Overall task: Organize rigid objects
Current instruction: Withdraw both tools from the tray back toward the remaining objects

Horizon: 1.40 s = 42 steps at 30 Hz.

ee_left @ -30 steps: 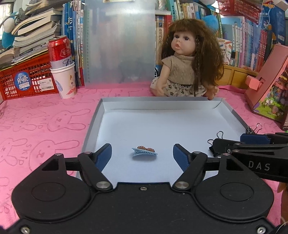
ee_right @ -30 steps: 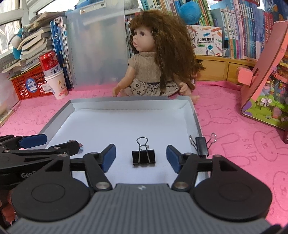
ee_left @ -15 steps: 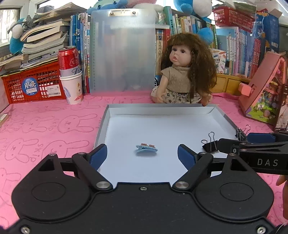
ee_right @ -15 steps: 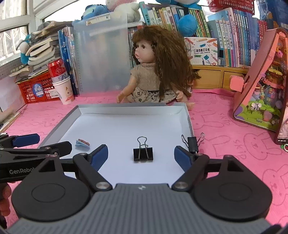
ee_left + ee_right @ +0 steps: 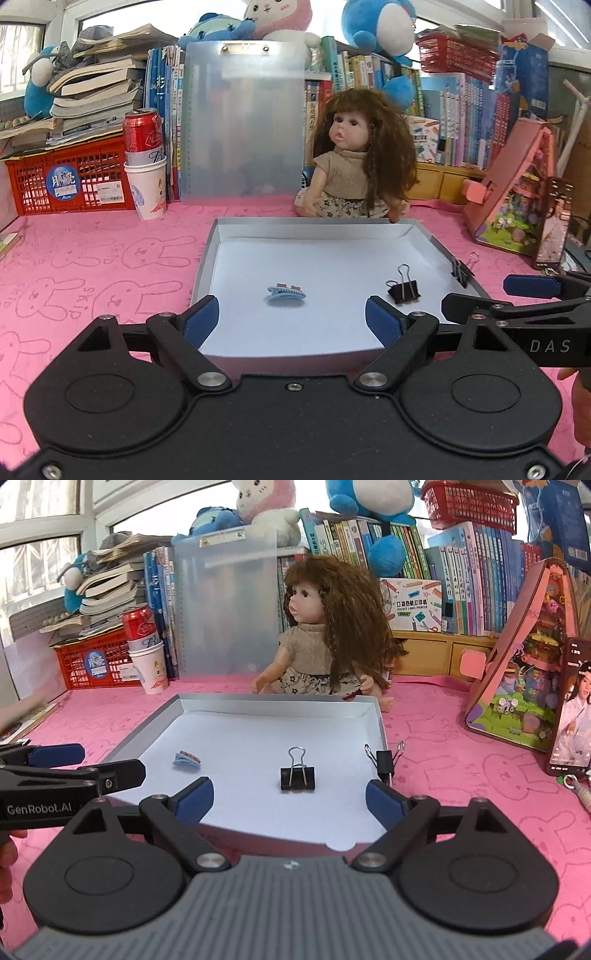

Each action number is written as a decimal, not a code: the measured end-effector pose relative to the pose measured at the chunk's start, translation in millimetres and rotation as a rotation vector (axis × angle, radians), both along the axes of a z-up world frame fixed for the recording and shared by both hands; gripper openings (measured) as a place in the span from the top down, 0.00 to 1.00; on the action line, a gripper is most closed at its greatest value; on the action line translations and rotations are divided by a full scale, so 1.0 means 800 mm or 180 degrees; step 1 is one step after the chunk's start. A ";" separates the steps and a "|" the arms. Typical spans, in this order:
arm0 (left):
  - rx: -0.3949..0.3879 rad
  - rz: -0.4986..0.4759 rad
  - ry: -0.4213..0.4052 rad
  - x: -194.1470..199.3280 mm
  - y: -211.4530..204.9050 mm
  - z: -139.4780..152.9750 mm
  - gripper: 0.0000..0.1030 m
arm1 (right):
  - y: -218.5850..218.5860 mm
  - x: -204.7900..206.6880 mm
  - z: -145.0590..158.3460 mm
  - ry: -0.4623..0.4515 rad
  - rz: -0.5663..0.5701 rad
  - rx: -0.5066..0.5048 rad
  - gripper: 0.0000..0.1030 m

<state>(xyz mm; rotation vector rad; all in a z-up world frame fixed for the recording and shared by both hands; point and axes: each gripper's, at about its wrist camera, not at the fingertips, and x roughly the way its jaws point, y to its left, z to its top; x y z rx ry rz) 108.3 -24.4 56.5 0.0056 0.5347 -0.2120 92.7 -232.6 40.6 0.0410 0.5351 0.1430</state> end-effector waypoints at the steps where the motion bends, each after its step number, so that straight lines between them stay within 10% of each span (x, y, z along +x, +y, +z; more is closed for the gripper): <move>1: 0.0011 -0.0024 -0.0005 -0.005 0.000 0.000 0.16 | 0.000 -0.004 -0.001 -0.0009 0.0004 0.0004 0.07; 42: 0.0019 -0.0118 0.0205 -0.110 0.035 -0.049 0.15 | 0.004 -0.128 -0.036 -0.0375 0.0069 -0.0259 0.00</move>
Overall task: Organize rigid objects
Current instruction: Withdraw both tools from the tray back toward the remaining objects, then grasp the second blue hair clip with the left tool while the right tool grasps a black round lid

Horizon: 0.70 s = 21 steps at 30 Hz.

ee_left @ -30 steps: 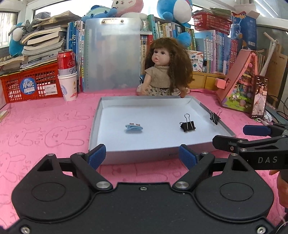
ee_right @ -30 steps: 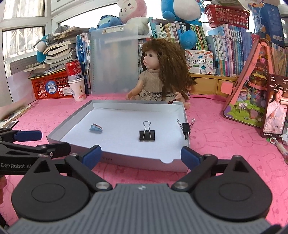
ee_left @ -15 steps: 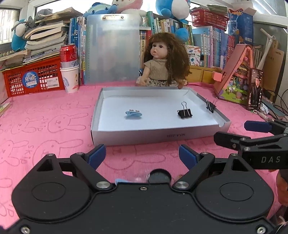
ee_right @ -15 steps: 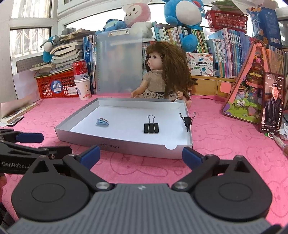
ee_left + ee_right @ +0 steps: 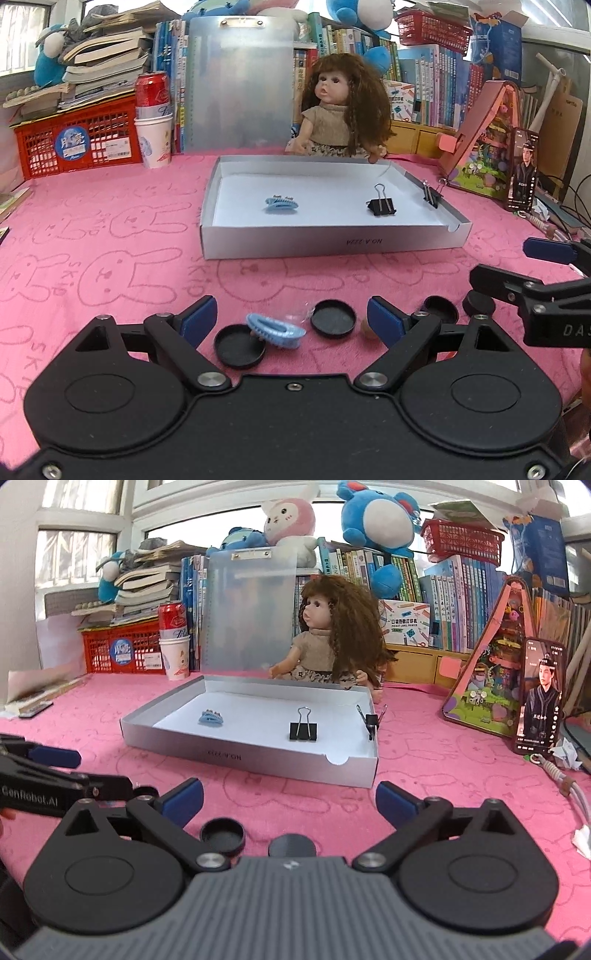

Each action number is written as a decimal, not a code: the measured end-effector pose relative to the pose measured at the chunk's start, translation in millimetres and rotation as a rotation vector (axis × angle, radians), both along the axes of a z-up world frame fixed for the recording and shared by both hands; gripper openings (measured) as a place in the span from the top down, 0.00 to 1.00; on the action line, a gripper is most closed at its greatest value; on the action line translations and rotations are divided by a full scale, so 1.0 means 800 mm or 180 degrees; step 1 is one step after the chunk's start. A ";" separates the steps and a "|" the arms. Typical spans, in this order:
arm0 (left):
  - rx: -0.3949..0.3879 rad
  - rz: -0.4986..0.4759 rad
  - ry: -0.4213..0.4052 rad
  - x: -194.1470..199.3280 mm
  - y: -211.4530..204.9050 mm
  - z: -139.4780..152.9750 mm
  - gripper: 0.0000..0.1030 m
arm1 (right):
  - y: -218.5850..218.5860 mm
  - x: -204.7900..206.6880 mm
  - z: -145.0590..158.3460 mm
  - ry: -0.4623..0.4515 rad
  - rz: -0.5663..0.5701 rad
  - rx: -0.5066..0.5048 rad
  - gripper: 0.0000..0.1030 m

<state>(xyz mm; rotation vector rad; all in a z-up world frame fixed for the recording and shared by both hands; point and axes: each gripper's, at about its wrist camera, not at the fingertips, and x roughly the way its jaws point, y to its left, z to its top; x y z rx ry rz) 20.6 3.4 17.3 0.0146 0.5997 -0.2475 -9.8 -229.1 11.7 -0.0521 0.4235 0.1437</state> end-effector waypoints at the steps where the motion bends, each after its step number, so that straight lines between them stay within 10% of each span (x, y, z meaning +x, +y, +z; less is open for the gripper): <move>1: 0.0001 0.0017 0.0001 -0.002 0.001 -0.001 0.15 | 0.001 -0.001 -0.002 0.0007 -0.0007 -0.0033 0.00; 13: 0.0020 0.0148 -0.0005 -0.007 0.027 -0.007 0.22 | 0.005 0.001 -0.027 0.0163 -0.0206 -0.0319 0.00; 21: 0.0211 -0.0067 -0.0047 -0.003 0.011 -0.010 0.46 | 0.001 0.005 -0.032 0.0276 -0.0182 -0.0270 0.01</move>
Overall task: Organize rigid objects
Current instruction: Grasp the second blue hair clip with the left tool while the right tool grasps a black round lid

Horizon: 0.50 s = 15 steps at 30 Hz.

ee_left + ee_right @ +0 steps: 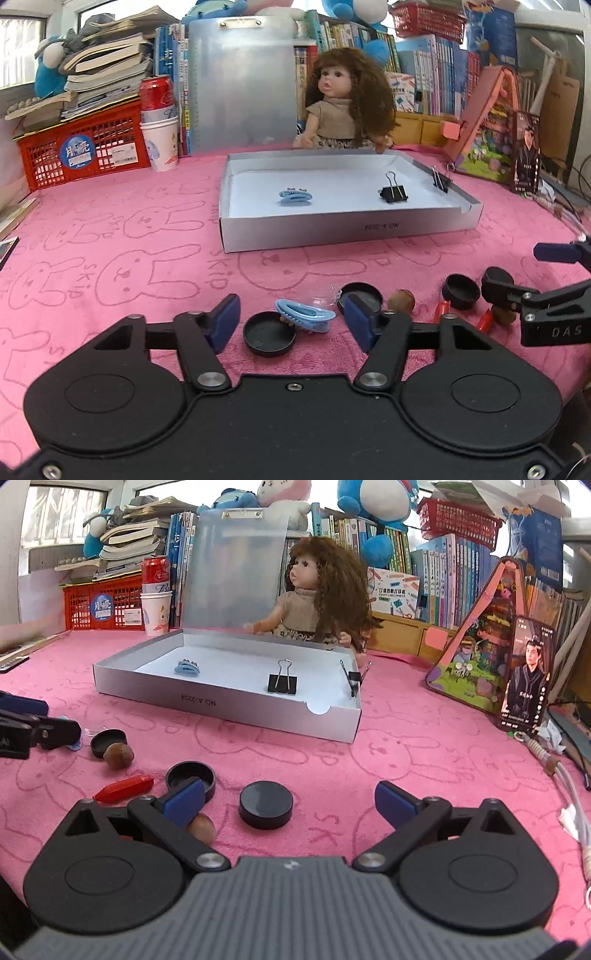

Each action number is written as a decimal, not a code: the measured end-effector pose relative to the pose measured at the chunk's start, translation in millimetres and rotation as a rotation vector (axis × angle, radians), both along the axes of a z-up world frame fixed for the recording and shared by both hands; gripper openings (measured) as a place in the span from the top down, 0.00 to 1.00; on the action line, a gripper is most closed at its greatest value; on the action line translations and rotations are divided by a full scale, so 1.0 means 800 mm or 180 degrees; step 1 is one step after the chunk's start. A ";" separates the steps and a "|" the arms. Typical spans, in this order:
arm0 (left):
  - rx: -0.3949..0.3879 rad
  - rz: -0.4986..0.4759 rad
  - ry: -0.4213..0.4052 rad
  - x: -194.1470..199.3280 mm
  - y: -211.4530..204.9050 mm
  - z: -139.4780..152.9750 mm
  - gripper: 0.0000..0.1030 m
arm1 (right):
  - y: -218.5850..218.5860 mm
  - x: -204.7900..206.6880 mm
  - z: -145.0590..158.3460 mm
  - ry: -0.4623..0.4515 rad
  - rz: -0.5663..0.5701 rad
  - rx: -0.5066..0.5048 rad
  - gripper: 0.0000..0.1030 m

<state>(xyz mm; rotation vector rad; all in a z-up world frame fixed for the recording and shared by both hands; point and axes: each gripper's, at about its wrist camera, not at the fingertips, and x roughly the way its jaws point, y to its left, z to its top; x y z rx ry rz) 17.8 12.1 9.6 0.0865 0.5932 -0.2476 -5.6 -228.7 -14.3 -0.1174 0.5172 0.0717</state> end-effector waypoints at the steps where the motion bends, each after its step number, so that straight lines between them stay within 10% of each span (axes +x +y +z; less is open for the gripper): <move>1: 0.0005 -0.0011 0.0013 0.001 -0.001 -0.001 0.48 | 0.000 0.000 0.000 0.0002 -0.0013 0.0001 0.01; 15: 0.0214 -0.0120 -0.0052 0.003 -0.016 -0.012 0.55 | -0.004 0.006 -0.003 0.0062 -0.0059 0.0110 0.12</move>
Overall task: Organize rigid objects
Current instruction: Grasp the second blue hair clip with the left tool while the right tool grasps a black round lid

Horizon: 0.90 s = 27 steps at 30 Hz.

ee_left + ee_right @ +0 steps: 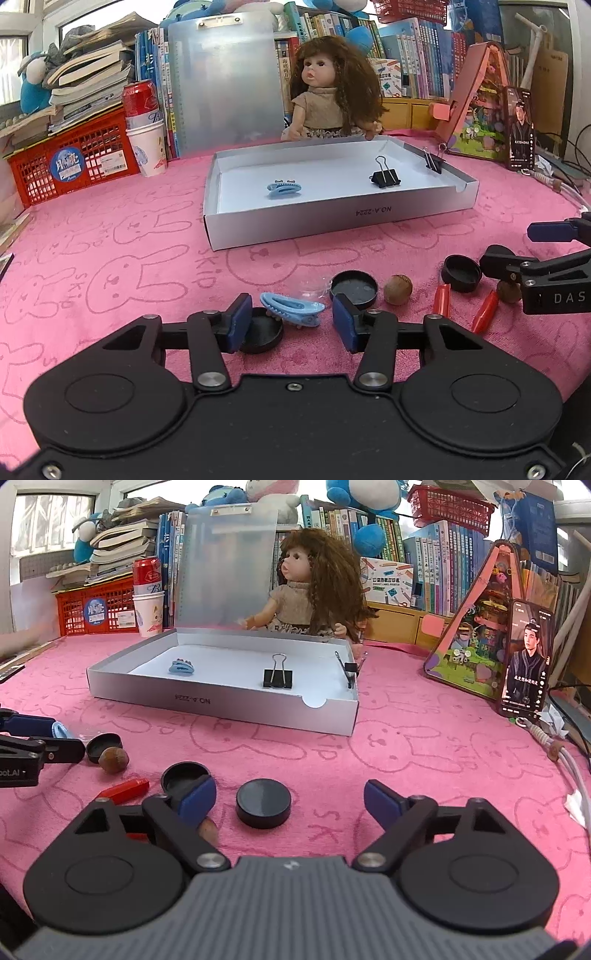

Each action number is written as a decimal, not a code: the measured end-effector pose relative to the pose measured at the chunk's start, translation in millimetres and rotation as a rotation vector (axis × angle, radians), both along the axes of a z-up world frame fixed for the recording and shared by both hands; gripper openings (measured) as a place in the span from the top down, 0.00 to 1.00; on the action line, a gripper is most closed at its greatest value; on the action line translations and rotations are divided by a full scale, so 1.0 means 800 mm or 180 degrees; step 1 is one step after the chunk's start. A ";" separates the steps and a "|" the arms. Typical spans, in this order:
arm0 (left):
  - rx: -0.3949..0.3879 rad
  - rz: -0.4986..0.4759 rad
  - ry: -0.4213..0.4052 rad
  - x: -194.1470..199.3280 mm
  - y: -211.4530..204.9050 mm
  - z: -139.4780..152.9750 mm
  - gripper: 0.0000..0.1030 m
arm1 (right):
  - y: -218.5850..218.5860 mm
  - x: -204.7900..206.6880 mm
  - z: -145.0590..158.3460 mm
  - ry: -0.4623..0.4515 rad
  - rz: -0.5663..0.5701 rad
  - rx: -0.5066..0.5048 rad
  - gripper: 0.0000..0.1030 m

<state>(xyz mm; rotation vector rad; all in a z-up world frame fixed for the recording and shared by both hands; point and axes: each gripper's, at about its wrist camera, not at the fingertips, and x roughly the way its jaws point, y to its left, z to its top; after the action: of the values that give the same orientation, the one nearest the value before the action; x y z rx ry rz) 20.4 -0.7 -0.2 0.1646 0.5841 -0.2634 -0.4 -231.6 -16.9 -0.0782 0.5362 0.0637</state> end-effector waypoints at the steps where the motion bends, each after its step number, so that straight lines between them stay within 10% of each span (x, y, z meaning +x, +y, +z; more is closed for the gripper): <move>1: 0.0019 -0.0003 -0.0017 0.000 -0.001 0.000 0.55 | 0.001 0.000 0.000 -0.0002 0.0008 -0.0002 0.14; 27: 0.0071 -0.0020 -0.0023 -0.004 0.004 -0.001 0.66 | 0.018 -0.007 0.000 0.0009 0.0136 0.0178 0.61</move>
<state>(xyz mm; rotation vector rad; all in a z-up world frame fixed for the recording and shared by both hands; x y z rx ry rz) 17.4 2.1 -0.7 0.1889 0.5796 -0.2622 -6.2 -217.4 -16.5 -0.0351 0.5354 0.1204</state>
